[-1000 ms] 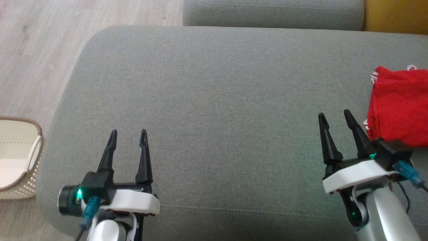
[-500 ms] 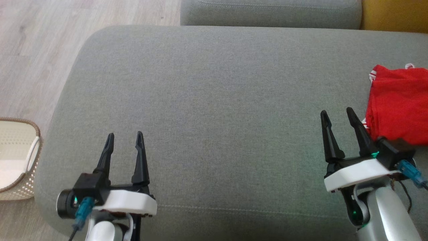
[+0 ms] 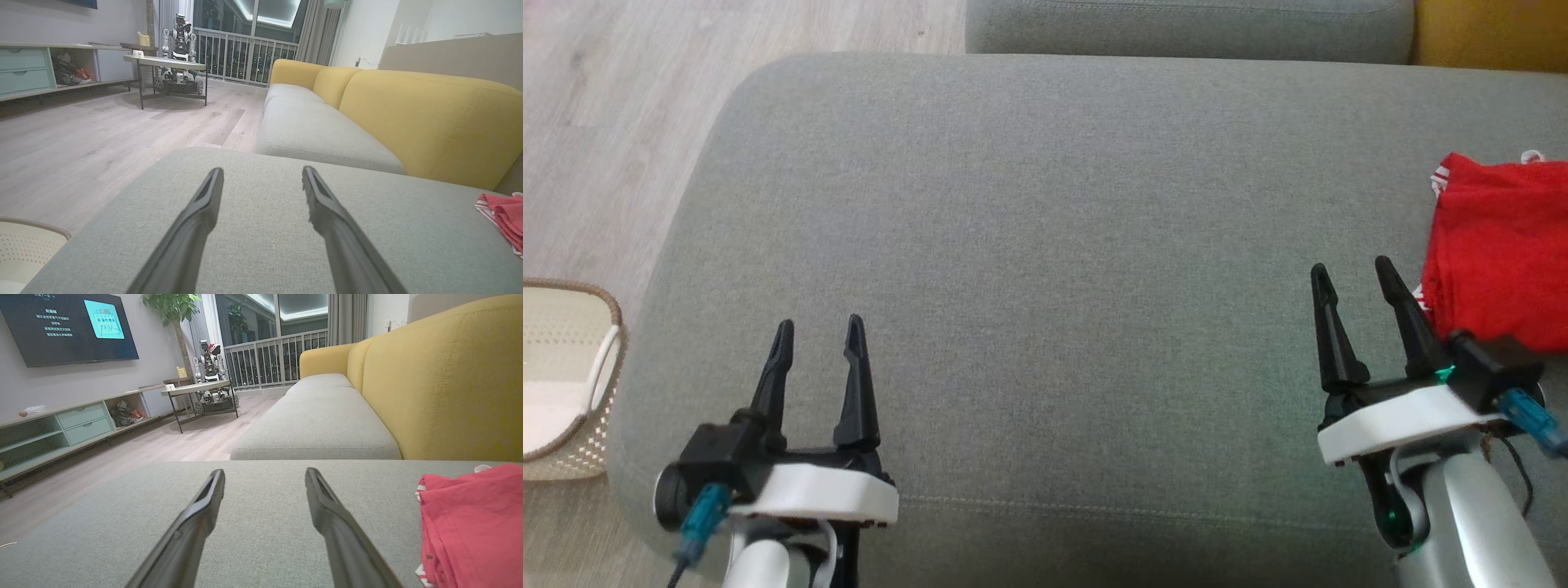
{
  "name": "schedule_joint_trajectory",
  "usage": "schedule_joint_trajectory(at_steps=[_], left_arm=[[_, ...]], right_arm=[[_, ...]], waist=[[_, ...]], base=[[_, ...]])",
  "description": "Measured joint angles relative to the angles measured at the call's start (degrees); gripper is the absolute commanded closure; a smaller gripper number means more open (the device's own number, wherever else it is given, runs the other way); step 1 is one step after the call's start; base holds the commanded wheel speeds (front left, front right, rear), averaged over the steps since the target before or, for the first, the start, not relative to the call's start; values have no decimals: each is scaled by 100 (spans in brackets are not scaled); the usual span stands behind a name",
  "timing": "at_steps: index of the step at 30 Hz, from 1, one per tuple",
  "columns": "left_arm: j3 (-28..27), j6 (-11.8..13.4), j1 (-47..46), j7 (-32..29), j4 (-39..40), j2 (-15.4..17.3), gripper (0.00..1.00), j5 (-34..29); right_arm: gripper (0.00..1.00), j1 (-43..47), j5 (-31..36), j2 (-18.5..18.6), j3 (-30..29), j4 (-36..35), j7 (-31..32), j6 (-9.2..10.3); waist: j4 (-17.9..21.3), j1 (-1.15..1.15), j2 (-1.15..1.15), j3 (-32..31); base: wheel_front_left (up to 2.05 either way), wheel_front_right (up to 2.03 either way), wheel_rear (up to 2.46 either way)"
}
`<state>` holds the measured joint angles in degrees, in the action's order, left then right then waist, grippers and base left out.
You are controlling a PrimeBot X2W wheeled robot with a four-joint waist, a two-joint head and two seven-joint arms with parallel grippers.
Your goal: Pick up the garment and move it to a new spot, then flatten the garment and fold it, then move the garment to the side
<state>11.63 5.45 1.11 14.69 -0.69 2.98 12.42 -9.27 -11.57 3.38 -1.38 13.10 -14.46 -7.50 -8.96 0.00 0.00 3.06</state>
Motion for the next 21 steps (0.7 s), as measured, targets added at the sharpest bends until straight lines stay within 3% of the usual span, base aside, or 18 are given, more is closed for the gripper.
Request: schedule_joint_trajectory(at_steps=[11,12,21], left_arm=[[-46,-99,-4,0,9,-1,0,190],[-42,-96,-3,-1,-31,1,100,201],[-13,-100,221,-57,-367,1,100,532]], right_arm=[[0,-4,-1,-12,-2,-3,0,0],[100,-1,-2,-12,0,36,1,-1],[100,284,-304,-22,-2,374,90,-1]], waist=[[-22,0,0,113],[-24,0,0,122],[19,0,0,107]], base=[[0,0,0],[0,0,0],[0,0,0]])
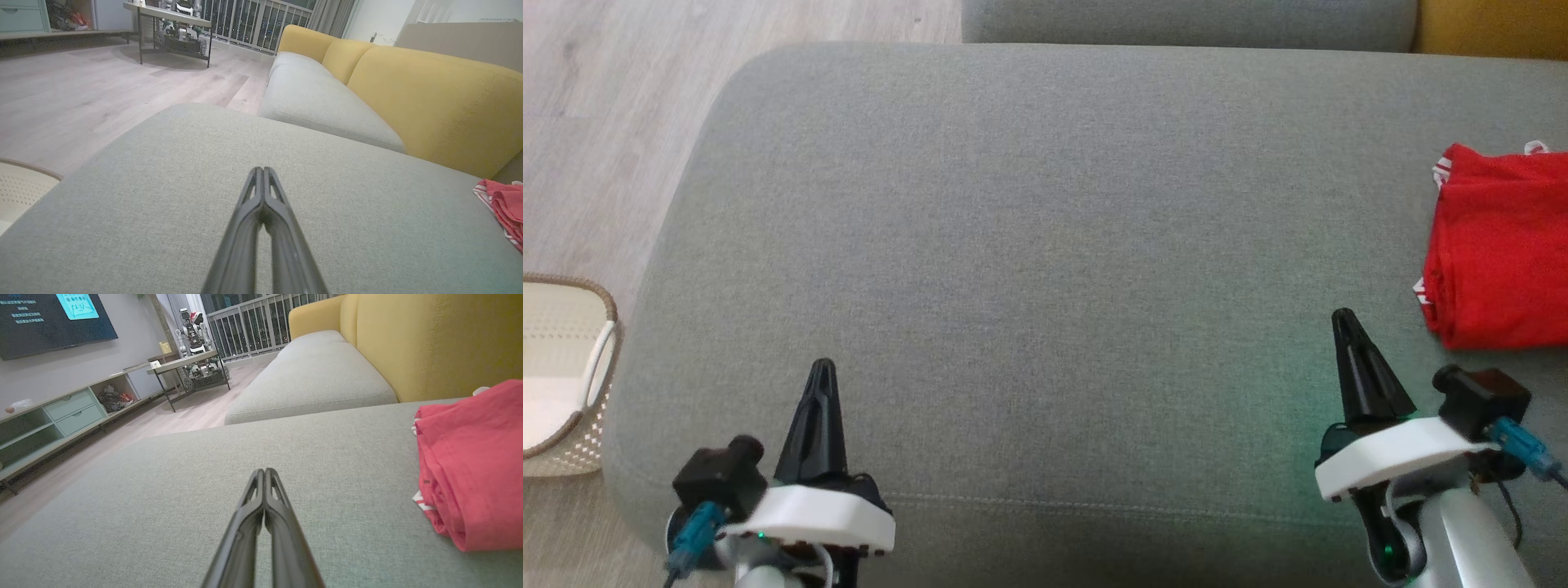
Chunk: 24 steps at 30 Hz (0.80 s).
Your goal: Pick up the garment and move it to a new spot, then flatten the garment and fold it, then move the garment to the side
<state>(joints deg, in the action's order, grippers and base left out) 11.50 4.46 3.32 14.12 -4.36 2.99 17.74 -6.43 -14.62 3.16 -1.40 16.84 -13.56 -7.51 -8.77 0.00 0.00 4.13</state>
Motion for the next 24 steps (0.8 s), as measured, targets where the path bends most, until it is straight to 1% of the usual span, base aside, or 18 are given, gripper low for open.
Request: schedule_joint_trajectory(at_steps=[18,24], left_arm=[[-114,-160,-45,-215,-183,34,100,1200],[-143,-250,-74,-302,-254,41,100,1597]], right_arm=[[100,1,-1146,-3,-68,-15,299,0],[100,1,-1533,-7,-100,-20,403,1]], waist=[[131,0,0,-61],[175,0,0,-80]], base=[[0,0,0],[0,0,0]])
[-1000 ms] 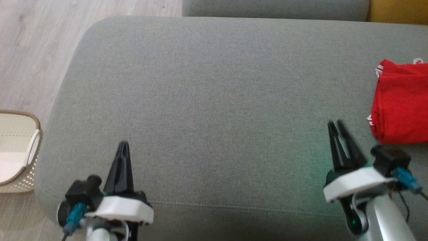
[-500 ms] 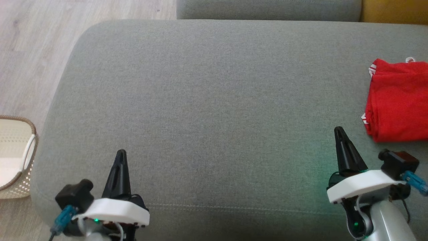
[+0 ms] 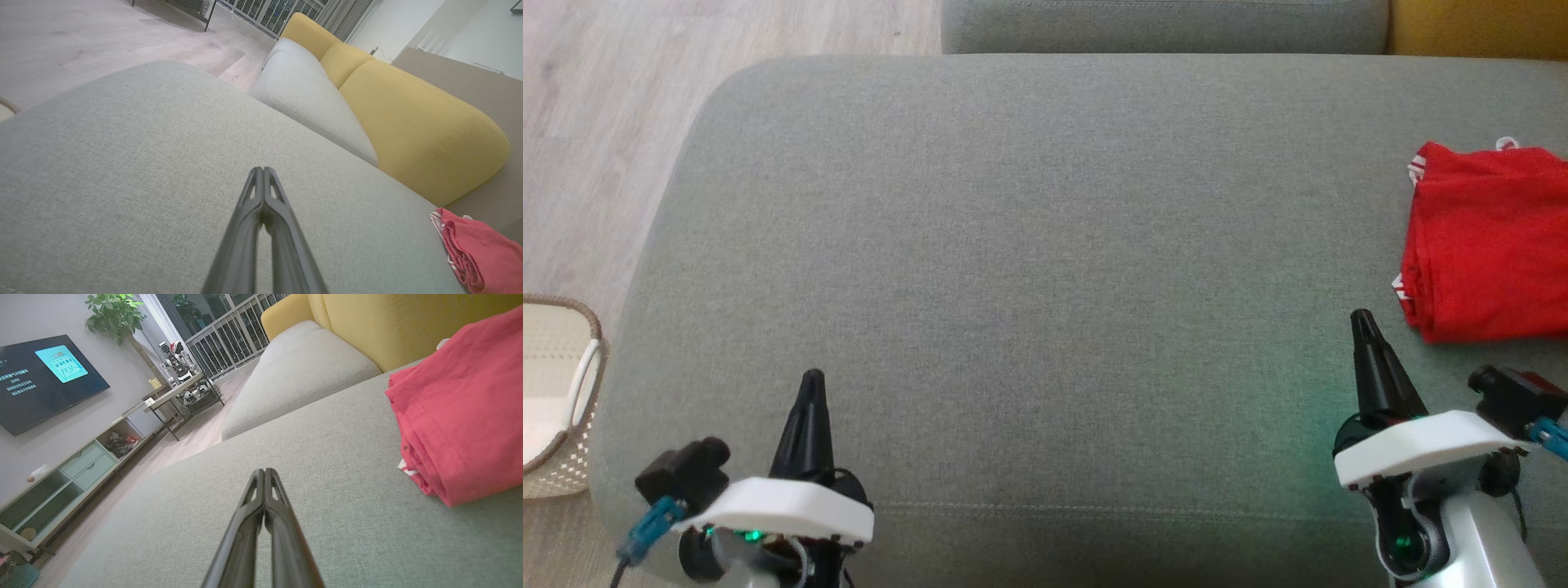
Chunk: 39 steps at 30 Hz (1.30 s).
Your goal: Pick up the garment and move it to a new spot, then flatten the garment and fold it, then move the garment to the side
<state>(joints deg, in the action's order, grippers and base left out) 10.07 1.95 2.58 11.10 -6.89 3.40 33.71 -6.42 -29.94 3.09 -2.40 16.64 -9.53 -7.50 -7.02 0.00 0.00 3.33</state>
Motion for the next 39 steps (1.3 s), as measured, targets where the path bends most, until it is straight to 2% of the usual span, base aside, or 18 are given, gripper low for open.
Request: schedule_joint_trajectory(at_steps=[39], left_arm=[[-419,-355,-196,-593,-343,37,100,2535]], right_arm=[[100,10,-2541,-12,-229,-13,653,0]], waist=[[292,0,0,-130]], base=[[0,0,0]])
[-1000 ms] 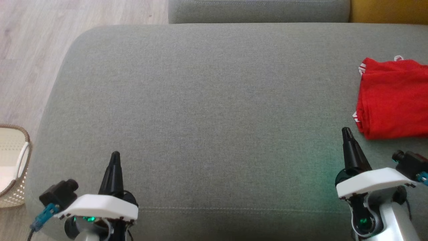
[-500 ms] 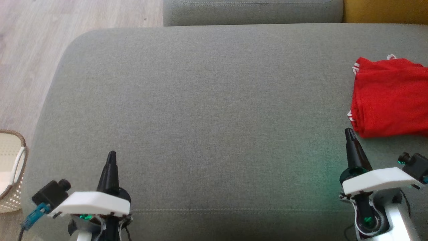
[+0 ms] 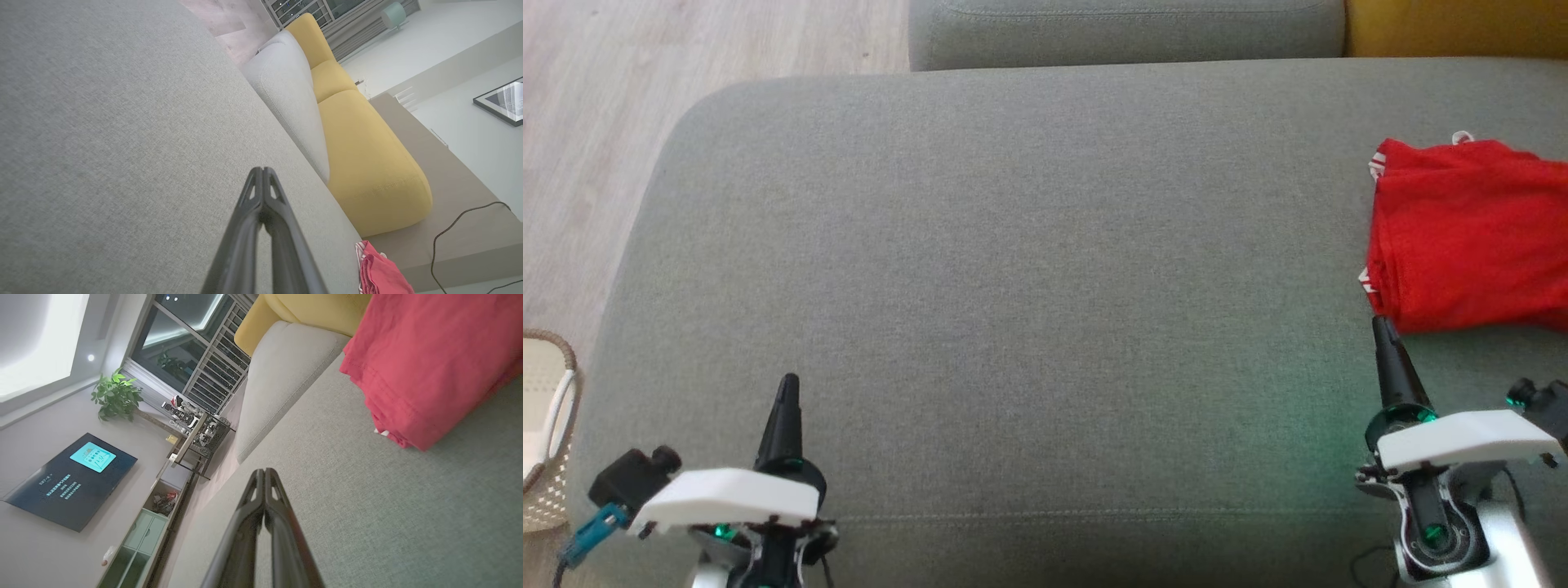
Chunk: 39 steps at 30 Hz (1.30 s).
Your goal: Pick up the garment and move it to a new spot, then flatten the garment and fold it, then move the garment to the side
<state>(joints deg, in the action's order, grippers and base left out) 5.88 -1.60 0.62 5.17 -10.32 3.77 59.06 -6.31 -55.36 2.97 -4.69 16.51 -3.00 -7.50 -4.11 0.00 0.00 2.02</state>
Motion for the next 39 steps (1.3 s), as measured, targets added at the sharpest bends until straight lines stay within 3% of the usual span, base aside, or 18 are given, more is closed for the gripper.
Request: schedule_joint_trajectory(at_steps=[39], left_arm=[[-500,-353,-213,-617,-341,3,100,2354]], right_arm=[[100,119,-2440,-10,-200,-16,619,0]], waist=[[279,0,0,-125]], base=[[0,0,0]])
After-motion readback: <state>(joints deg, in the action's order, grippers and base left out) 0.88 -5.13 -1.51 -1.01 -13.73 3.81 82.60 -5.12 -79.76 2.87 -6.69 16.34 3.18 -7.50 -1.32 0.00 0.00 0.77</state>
